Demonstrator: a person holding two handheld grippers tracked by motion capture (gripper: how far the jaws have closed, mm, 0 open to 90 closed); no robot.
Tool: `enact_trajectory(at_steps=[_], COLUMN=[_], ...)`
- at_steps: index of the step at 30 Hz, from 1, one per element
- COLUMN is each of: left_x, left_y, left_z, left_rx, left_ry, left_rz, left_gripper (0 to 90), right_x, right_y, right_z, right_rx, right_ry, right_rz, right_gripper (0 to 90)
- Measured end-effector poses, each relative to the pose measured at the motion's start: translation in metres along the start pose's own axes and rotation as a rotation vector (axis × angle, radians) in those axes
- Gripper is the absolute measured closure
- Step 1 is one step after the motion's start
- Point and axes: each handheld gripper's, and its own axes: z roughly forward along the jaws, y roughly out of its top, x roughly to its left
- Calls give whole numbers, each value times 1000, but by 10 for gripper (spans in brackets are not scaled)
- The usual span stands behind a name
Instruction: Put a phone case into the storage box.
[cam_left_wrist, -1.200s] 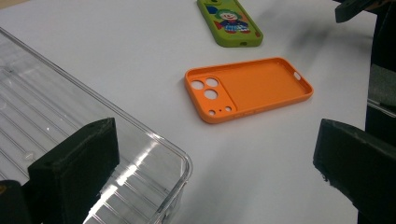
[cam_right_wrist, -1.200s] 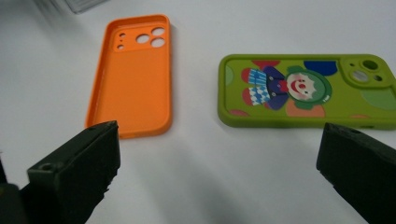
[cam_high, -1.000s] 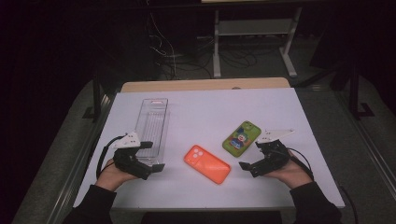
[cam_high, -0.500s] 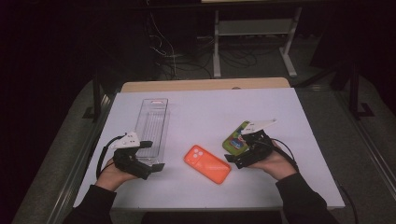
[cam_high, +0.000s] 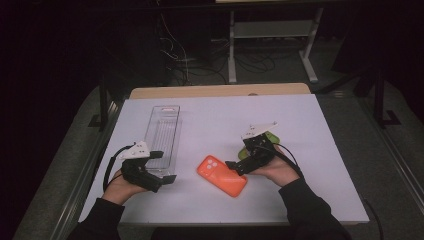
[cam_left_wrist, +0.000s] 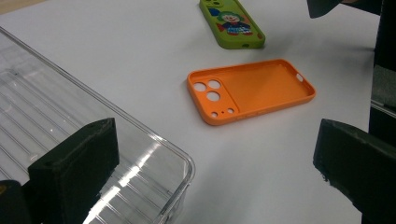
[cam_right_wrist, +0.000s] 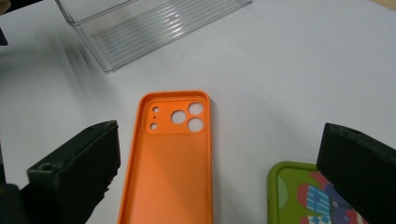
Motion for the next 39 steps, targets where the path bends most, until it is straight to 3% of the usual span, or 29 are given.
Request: enact_trajectory(at_steps=[10, 17, 25, 39], left_x=[0, 0, 0, 0], left_y=[0, 0, 0, 0], left_z=[0, 0, -1, 0], left_rx=[0, 0, 0, 1], left_ry=[1, 1, 2, 2], left_rz=[0, 0, 2, 6], left_gripper=[0, 0, 0, 0], right_x=[6, 10, 17, 27], right_y=[2, -1, -6, -16], right_z=[10, 15, 26, 40], right_rx=[51, 94, 152, 216], right_ry=[-8, 13, -17, -25], right_rz=[-11, -24, -27, -37], right_gripper=[0, 31, 25, 25])
